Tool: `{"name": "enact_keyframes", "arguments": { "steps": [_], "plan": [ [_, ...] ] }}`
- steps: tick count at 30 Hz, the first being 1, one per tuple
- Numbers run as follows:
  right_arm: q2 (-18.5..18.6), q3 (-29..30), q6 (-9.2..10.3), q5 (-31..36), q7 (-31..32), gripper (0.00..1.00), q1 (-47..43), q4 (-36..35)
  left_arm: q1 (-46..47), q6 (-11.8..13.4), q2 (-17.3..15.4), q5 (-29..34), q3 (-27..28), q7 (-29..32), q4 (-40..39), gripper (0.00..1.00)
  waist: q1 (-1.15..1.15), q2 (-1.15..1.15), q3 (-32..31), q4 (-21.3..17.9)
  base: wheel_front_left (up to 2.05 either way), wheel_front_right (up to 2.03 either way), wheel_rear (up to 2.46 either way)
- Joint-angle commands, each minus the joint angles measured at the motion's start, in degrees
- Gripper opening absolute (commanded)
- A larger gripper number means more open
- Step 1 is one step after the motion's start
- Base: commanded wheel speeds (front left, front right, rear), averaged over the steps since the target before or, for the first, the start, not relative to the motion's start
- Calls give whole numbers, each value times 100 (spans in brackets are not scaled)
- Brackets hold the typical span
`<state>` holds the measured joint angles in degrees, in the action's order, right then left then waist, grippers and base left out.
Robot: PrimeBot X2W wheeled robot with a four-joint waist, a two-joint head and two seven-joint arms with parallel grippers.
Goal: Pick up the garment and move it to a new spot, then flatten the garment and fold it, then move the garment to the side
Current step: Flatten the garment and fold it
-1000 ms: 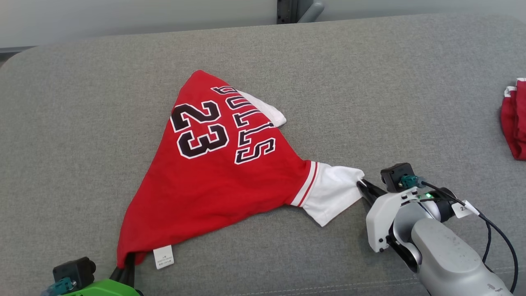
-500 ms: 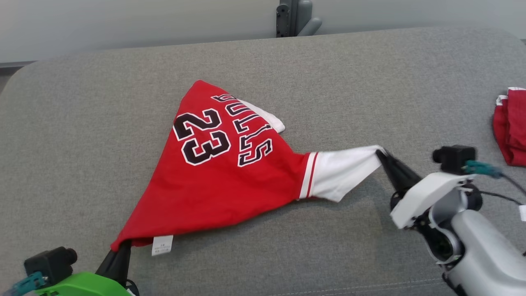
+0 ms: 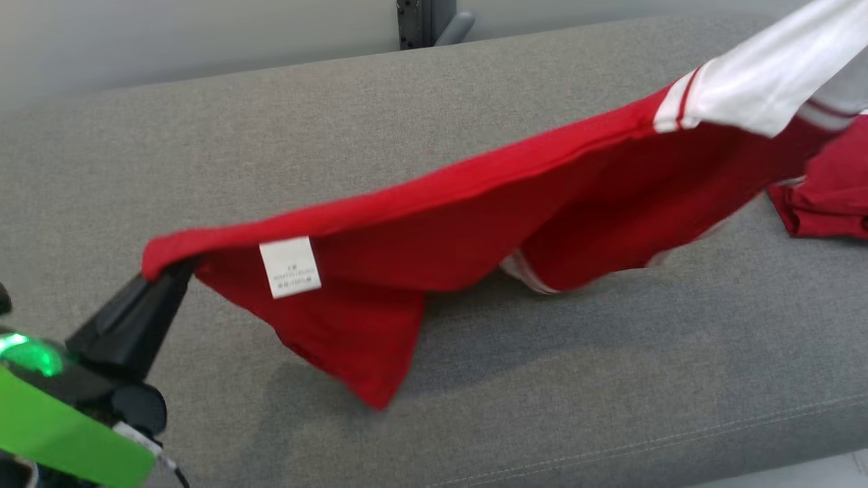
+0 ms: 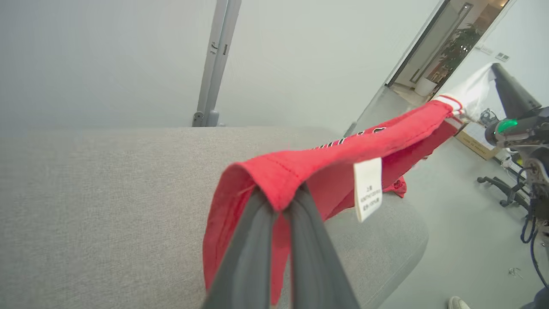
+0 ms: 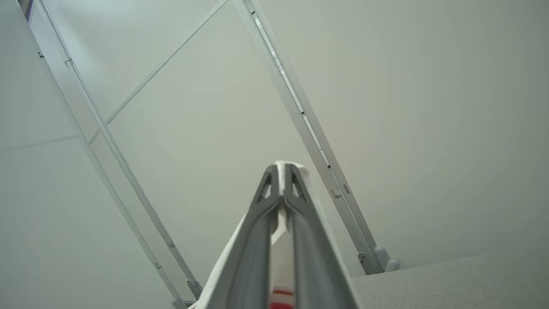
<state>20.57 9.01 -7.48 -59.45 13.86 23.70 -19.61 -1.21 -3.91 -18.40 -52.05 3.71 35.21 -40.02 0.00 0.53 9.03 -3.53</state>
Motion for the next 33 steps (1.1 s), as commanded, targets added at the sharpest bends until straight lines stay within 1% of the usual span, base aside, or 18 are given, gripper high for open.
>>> {"name": "enact_keyframes", "arguments": {
  "steps": [1, 2, 4, 7, 9, 10, 12, 15, 16, 18, 20, 21, 23, 26, 29, 31, 33],
  "plan": [
    [-68, 224, -1, 64, 245, 0, 508, -68, 623, 102, -207, -238, 35, 286, -55, 0, 0, -53, 321, -170, 0, 0, 0],
    [-96, 308, -1, 160, 392, 0, 788, -45, 971, 147, -326, -340, 17, 464, -32, 0, 0, -53, 418, -187, 0, 0, 0],
    [-200, 414, 0, 377, 672, 0, 1386, 153, 1752, 226, -593, -351, 0, 778, 153, 0, 0, -53, 667, -208, 0, 0, 0],
    [-377, 458, -1, 913, 984, 0, 2425, 718, 3074, 350, -902, -222, -193, 1207, 748, 0, 0, -53, 1137, -223, 0, 0, 0],
    [-552, 483, -1, 1374, 1017, 0, 3171, 1248, 4031, 414, -1024, -58, -413, 1417, 1289, 0, 0, -53, 1491, -227, 0, 0, 0],
    [-552, 483, -1, 1374, 1017, 0, 3171, 1248, 4031, 414, -1024, -58, -413, 1417, 1289, 0, 0, -53, 1491, -227, 0, 0, 0],
    [-767, 471, -1, 1839, 933, 0, 3912, 1845, 4997, 444, -1046, 256, -662, 1488, 1927, 0, 0, -53, 1847, -235, 0, 0, 0],
    [-1087, 551, 0, 2550, 551, 0, 5014, 2775, 6374, 447, -879, 793, -1109, 1412, 3036, 0, 0, -53, 2328, -207, 0, 0, 0],
    [-1231, 585, 0, 2710, 380, 0, 5321, 3131, 6773, 396, -832, 1035, -1242, 1295, 3453, 0, 0, -53, 2422, -195, 0, 0, 0],
    [-1379, 592, -1, 3071, 45, 0, 5859, 3695, 7529, 412, -689, 1422, -1434, 984, 4217, 0, 0, -53, 2608, -172, 0, 0, 0],
    [-1460, 650, -1, 3348, -386, 0, 6453, 4185, 8280, 376, -617, 1948, -1594, 432, 4883, 0, 0, -53, 2804, -188, 0, 0, 0],
    [-1503, 680, -1, 3517, -645, 0, 6697, 4415, 8549, 313, -560, 2165, -1722, 163, 5240, 0, 0, -53, 2883, -206, 0, 0, 0],
    [-1573, 634, -1, 3749, -1133, 0, 7100, 4789, 9122, 317, -456, 2594, -1843, -540, 5817, 0, 0, -53, 3051, -273, 0, 0, 0],
    [-1638, 442, 0, 3893, -1647, 0, 7477, 5253, 9635, 212, -270, 2936, -1973, -1607, 6542, 0, 0, -53, 3265, -370, 0, 0, 0],
    [-1676, 78, -1, 3723, -1974, 0, 7406, 5526, 9786, 15, -336, 3140, -2098, -2481, 7194, 0, 0, -53, 3429, -517, 0, 0, 0],
    [-1693, -266, -1, 3491, -2138, 0, 7111, 5637, 9639, -111, -321, 3126, -2162, -2946, 7571, 0, 0, -53, 3495, -596, 0, 0, 0],
    [-1664, -768, 0, 3196, -2232, 0, 6643, 5597, 9355, -213, -357, 3051, -2207, -3333, 7857, 0, 0, -53, 3523, -646, 0, 0, 0]
  ]
}}
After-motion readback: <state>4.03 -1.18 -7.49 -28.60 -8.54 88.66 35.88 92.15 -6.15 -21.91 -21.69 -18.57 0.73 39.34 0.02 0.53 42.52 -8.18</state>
